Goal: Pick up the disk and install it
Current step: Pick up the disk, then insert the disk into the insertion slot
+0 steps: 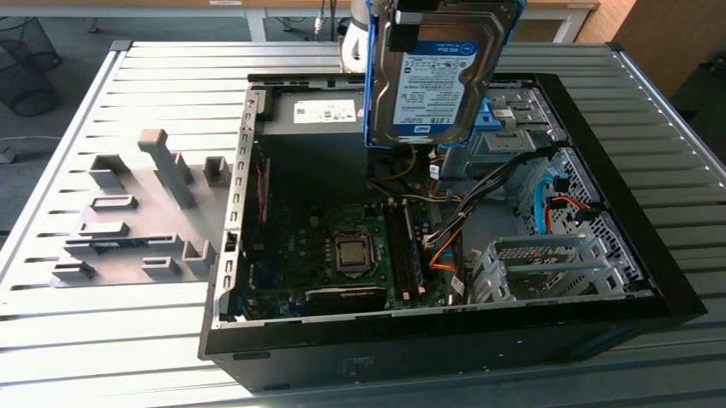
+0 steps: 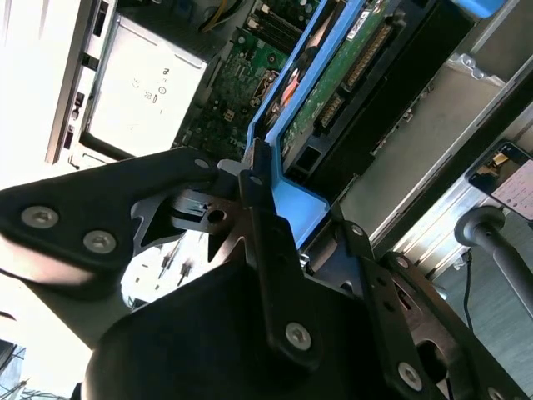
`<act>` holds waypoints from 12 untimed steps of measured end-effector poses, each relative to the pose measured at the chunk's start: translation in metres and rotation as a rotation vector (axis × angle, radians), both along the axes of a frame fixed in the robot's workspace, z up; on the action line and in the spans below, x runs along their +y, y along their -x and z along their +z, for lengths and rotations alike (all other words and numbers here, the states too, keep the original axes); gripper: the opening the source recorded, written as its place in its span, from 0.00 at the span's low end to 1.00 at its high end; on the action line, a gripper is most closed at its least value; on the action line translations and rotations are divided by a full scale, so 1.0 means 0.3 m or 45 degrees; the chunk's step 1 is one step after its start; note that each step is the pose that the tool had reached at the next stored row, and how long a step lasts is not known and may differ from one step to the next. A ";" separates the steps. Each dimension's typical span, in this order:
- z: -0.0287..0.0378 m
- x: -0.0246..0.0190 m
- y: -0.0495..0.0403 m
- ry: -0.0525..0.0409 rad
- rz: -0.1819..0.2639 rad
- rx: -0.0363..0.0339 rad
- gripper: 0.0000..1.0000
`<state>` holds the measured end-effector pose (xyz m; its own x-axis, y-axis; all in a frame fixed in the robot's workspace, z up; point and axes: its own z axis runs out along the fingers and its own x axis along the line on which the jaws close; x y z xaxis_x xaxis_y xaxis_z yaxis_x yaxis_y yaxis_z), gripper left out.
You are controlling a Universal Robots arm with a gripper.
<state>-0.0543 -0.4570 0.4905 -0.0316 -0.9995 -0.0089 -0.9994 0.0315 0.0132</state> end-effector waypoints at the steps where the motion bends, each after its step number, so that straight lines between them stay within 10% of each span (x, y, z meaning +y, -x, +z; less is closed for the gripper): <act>1: 0.000 0.000 0.000 0.000 0.000 0.0000 0.36; 8: 0.000 -0.001 -0.001 0.000 0.000 0.0000 0.36; 12: 0.000 -0.034 -0.001 0.000 0.000 0.0000 0.36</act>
<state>-0.0541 -0.4672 0.4904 -0.0316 -0.9995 -0.0088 -0.9994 0.0315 0.0132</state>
